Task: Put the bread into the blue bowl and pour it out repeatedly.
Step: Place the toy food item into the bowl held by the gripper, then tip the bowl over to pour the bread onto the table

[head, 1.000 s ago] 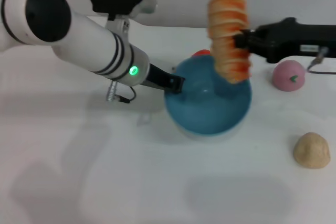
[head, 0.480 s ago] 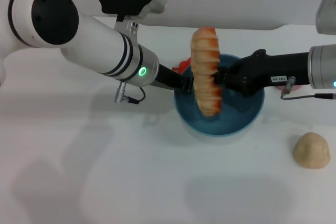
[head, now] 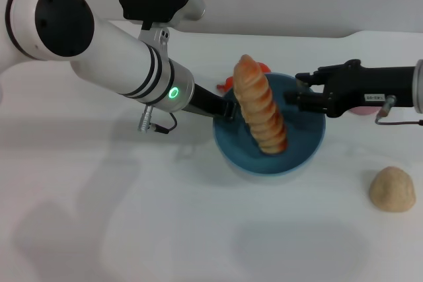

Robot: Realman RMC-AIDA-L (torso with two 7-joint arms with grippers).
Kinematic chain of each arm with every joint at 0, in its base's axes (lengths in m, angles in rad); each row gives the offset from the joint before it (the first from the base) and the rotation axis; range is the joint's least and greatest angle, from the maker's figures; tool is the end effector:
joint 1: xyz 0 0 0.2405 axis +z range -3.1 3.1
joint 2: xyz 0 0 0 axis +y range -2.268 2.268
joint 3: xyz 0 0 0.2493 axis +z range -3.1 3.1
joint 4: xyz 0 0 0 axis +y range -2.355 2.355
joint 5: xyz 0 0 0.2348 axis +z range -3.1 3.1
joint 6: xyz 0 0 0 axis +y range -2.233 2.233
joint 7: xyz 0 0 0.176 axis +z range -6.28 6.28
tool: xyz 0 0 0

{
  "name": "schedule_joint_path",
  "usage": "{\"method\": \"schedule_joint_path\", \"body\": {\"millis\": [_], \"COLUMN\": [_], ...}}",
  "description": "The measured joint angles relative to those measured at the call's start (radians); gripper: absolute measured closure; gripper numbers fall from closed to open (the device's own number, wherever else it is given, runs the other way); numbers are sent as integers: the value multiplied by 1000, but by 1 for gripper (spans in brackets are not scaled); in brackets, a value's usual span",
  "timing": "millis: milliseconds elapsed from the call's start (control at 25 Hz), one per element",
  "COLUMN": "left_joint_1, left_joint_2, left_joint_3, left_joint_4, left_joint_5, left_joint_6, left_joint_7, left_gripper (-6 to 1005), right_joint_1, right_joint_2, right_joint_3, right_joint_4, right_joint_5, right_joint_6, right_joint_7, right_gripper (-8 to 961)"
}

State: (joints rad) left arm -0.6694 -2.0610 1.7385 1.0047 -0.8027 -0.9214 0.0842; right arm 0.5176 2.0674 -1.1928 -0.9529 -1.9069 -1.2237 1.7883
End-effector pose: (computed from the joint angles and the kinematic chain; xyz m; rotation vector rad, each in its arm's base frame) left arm -0.1709 0.4102 -0.1242 -2.3265 -1.3652 0.0615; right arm 0.2022 0.4045 -0.0408 -2.7110 0.6372 0.3945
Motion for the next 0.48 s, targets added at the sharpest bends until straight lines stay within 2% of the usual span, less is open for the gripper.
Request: {"method": "schedule_joint_path", "body": {"millis": [200, 280, 360, 480], "left_joint_1": [-5, -13, -21, -30], "left_joint_2": [1, 1, 1, -1], "left_joint_3": [-4, -3, 0, 10], "left_joint_4": [-1, -1, -1, -1], "left_joint_5": [4, 20, 47, 69], "left_joint_6": [3, 9, 27, 76], "left_joint_7": [6, 8, 8, 9], "left_gripper": [1000, 1000, 1000, 1000], "right_joint_1": [-51, -67, -90, -133], "right_joint_2": [3, 6, 7, 4], "right_joint_3": [35, 80, 136, 223], "right_joint_4": [-41, -44, -26, 49], "right_joint_5": [1, 16, 90, 296], "right_joint_6": [-6, -7, -2, 0], "right_joint_7": [18, 18, 17, -23], "right_gripper": [495, 495, 495, 495]}}
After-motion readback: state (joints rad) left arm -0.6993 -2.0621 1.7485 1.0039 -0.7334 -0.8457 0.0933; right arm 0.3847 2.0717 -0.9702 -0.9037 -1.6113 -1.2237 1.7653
